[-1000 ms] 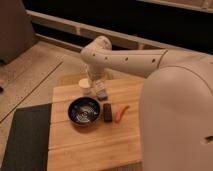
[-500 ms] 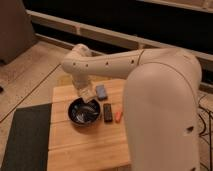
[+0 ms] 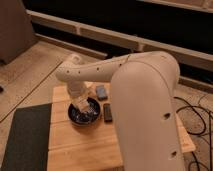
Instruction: Place the bottle in the ceramic bowl
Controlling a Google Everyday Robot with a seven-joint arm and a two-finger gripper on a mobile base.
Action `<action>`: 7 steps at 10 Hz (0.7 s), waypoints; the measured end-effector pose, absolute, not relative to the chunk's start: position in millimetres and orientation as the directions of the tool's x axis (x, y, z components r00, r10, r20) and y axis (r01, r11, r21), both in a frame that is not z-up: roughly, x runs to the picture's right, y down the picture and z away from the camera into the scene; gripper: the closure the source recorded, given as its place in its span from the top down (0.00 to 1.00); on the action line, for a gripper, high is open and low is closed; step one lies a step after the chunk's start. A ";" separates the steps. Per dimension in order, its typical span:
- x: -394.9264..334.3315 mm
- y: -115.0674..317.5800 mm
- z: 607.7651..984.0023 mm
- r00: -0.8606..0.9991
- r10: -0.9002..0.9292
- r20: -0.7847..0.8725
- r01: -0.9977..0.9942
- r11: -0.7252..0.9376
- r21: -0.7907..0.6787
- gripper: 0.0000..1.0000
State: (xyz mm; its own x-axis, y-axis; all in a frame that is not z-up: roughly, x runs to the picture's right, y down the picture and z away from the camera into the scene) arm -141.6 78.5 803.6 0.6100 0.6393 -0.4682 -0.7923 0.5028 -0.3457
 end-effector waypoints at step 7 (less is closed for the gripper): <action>-121.8 119.1 837.6 0.578 0.565 -0.589 -0.812 0.468 -0.348 0.00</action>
